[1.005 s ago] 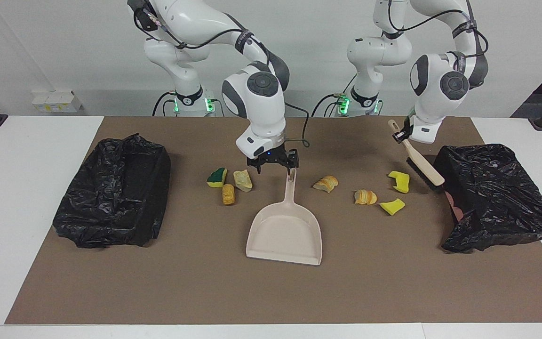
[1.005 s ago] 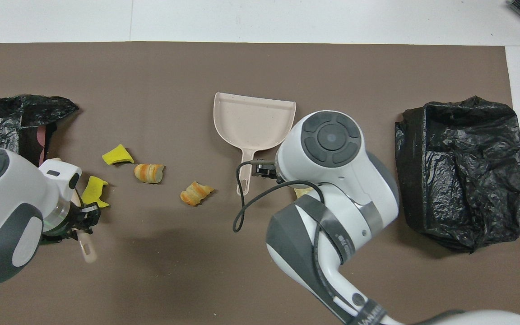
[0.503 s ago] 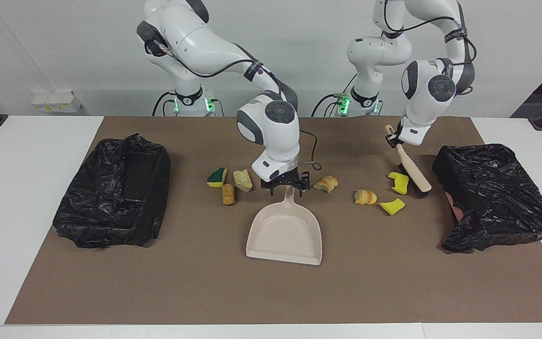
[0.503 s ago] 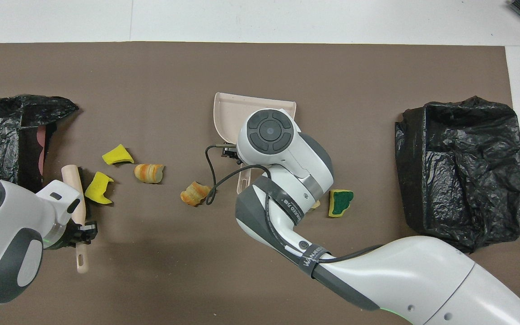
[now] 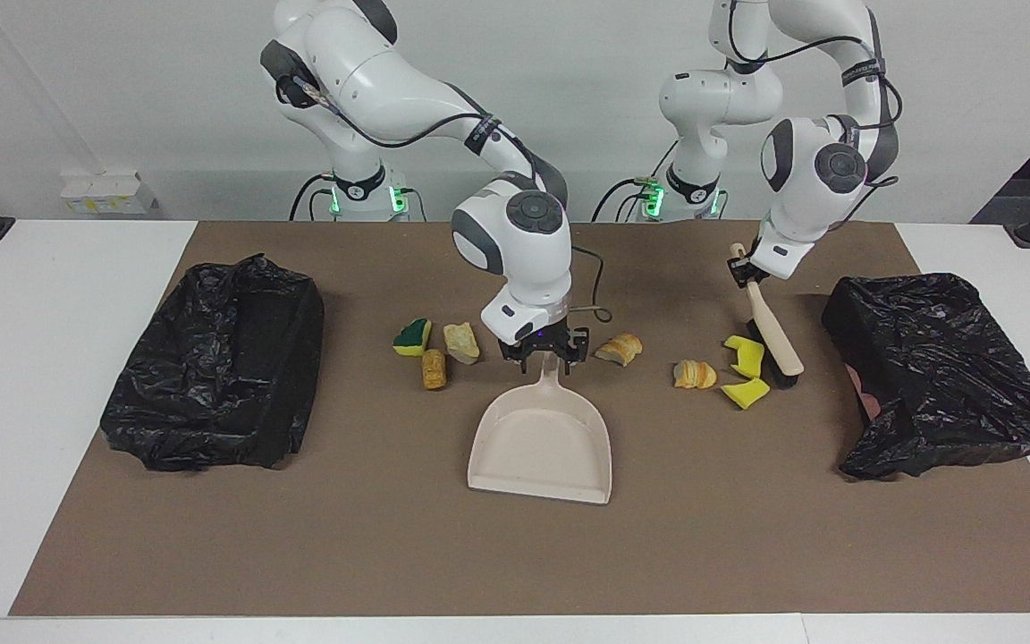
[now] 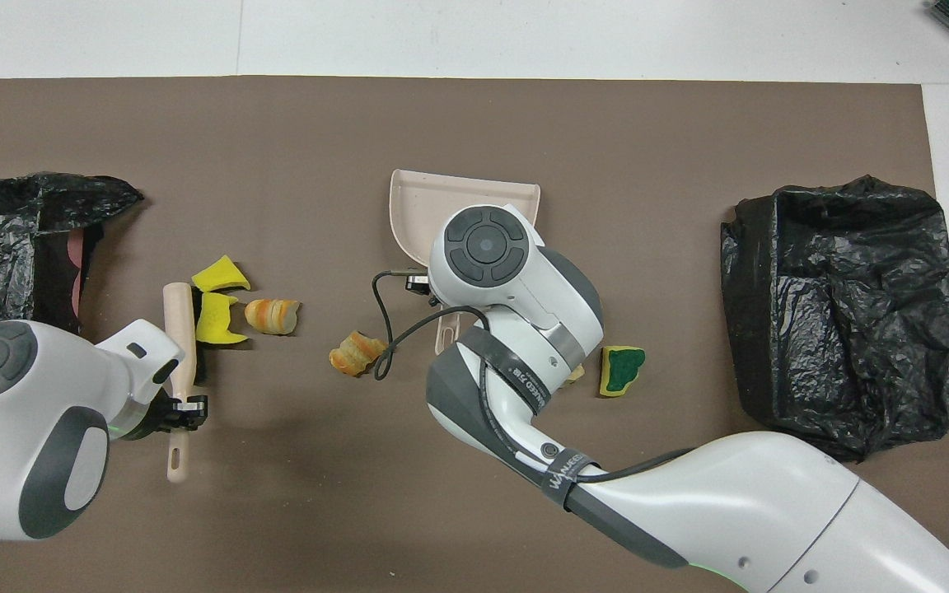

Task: Sweep and dump trash in bin

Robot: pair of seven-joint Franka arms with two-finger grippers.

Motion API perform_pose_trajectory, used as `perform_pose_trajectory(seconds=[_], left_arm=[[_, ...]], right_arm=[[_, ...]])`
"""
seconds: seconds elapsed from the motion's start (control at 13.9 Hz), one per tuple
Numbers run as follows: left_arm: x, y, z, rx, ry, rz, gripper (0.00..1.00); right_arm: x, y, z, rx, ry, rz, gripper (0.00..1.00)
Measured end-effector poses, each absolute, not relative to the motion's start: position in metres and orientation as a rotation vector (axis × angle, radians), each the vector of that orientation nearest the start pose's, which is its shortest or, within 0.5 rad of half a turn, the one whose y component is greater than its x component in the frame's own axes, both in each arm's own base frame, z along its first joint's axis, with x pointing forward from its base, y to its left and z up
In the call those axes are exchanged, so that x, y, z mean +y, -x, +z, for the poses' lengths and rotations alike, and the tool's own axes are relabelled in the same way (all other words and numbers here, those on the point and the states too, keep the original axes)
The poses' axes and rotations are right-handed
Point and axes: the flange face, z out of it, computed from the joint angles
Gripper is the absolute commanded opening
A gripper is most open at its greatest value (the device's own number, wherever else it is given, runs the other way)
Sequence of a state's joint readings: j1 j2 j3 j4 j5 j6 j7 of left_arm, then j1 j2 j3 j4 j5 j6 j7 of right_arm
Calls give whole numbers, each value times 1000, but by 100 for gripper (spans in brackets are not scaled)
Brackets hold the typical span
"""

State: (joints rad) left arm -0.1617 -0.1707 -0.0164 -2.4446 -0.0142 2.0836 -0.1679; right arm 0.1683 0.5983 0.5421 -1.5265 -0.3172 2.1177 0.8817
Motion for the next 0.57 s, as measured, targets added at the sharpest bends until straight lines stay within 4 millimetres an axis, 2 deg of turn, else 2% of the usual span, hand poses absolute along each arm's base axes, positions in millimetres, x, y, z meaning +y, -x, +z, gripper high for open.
perform_pose_trajectory(seconds=[0.14, 0.29, 0.43, 0.57], left_arm=[[-100, -429, 352, 93, 3105, 292, 0], [-120, -424, 352, 160, 3104, 294, 0], [-138, -419, 352, 209, 3114, 301, 0], [-153, -413, 353, 251, 3119, 305, 0]], right_arm=[[395, -580, 358, 133, 3086, -40, 0], [388, -577, 377, -17, 3106, -9, 0], [373, -568, 414, -270, 3116, 51, 0], [351, -546, 453, -596, 3106, 115, 0]])
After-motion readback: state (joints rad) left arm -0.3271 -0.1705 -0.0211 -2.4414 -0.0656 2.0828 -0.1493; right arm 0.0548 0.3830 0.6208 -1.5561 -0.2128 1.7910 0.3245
